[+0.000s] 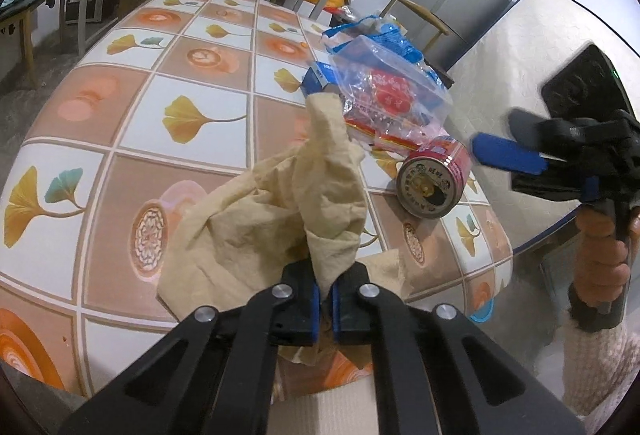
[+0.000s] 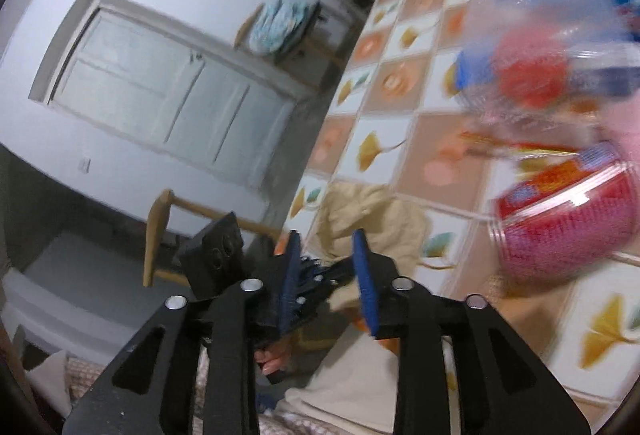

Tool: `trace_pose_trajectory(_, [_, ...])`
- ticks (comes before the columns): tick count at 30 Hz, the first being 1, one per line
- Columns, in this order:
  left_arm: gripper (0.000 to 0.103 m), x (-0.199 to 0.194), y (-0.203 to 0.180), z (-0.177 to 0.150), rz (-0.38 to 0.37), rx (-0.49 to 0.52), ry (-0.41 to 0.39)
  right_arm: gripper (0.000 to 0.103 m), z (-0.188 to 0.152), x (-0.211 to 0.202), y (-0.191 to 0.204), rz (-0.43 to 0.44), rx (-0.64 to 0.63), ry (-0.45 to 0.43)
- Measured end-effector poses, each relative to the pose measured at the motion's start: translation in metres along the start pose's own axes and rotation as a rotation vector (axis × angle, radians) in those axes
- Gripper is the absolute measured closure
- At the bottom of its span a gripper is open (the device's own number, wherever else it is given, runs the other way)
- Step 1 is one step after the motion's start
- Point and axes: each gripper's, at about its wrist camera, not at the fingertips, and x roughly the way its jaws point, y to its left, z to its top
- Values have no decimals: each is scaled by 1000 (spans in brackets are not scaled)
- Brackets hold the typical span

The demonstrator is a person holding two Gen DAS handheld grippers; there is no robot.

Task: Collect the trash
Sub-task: 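Close the right tool around the red can and lift it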

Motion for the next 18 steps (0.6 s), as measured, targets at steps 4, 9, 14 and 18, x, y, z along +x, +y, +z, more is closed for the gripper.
trace_pose_trajectory(4, [100, 4, 0, 3, 1, -4, -1, 56, -6, -46, -13, -110, 16, -132])
trace_pose_trajectory(9, [100, 9, -2, 5, 12, -5, 7, 36, -16, -73, -35, -232, 94, -215])
trace_pose_trajectory(14, [100, 12, -2, 5, 22, -9, 9, 24, -22, -60, -75, -188, 325, -226])
trace_pose_trajectory(18, [100, 10, 1, 4, 25, -19, 8, 21, -22, -44, -93, -174, 465, -197])
